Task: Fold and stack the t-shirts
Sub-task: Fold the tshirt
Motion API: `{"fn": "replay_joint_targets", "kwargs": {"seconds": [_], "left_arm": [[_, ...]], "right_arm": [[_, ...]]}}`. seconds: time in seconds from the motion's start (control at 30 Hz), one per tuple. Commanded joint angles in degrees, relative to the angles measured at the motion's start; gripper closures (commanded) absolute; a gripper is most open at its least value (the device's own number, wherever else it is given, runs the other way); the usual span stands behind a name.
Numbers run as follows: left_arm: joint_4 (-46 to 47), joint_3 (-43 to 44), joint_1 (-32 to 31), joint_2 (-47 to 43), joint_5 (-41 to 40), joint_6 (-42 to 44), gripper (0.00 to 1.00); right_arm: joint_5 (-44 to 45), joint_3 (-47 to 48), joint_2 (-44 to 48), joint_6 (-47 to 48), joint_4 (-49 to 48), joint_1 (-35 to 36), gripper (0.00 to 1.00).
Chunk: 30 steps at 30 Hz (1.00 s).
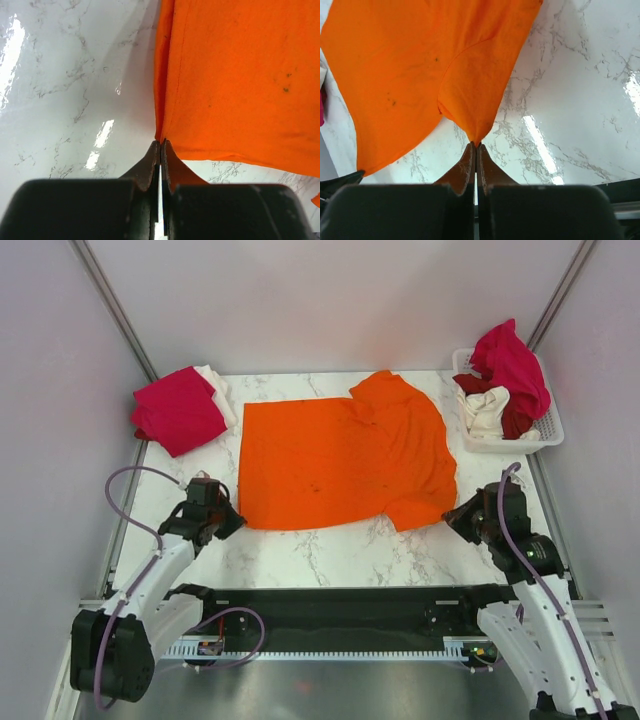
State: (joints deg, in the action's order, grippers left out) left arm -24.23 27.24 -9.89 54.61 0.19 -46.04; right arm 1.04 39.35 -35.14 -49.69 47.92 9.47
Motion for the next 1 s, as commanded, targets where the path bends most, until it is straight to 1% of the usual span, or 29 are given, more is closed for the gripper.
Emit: {"fn": "replay_joint_targets", "kwargs": {"seconds": [0.0,0.2,0.33,0.37,0.43,0.53,0.6,0.63,0.67,0.73,0.77,0.83,0.87,0.93,0.97], "left_arm": [[-3.80,0.44,-0.13,-1.35,0.60,-0.54,0.98],[-7.66,0.97,-0.13,-4.94,4.12,-1.86,0.98],[-13.55,5.18,-0.04,-8.37,3.95,-2.47,0.98],[-13.56,6.23,-0.13,-8.90,3.95,-2.47,0.98],[-13.56,8.52,-0.04,-9.87,3.95,-2.47,0.98],[-13.56,10.54,0.04,-9.79,3.95,-2.47,0.98],[-13.56,11.86,0.05,-8.91,3.95,-2.47,0.98],[-19.13,12.39,-0.04,-7.60,1.33,-0.21,0.98],[-19.19,13.09,-0.04,-6.63,1.13,0.25,0.98],[-19.10,15.46,-0.04,-3.39,0.70,1.83,0.98],[-19.19,17.38,-0.04,-2.24,0.43,2.44,0.98],[-19.10,19.42,0.13,0.31,-0.01,4.03,0.98],[-19.10,20.38,0.31,2.85,-0.01,4.46,0.98],[-19.10,23.54,0.66,5.84,-1.32,5.78,0.98],[-19.10,24.69,0.84,9.08,-1.59,6.22,0.98]], "right_arm": [[0.11,2.39,2.17,0.74,7.79,-0.16,1.00],[-0.86,3.62,7.44,0.39,12.97,-0.16,1.00],[-0.95,7.39,8.94,1.09,16.06,-0.16,1.00],[-2.43,7.67,9.03,1.44,16.32,-0.16,1.00],[-3.32,7.49,8.51,2.66,15.54,-0.25,1.00],[-6.13,5.48,5.79,4.77,11.33,-0.16,1.00],[-7.36,5.12,2.19,6.79,6.85,-0.25,1.00],[-7.11,5.90,0.44,8.80,5.62,-0.25,1.00],[-6.84,6.69,-3.93,9.78,3.78,-0.16,1.00],[-5.97,10.19,-9.05,12.85,2.53,-0.16,1.00],[-5.26,11.61,-13.95,13.65,1.57,-0.16,1.00],[-5.96,15.20,-18.63,15.76,-0.28,-0.25,1.00],[-6.22,16.36,-23.00,17.42,-1.94,-0.16,1.00],[-7.88,19.69,-27.42,19.01,-3.71,-0.25,1.00],[-7.46,21.01,-31.36,20.06,-4.32,-0.16,1.00]]}}
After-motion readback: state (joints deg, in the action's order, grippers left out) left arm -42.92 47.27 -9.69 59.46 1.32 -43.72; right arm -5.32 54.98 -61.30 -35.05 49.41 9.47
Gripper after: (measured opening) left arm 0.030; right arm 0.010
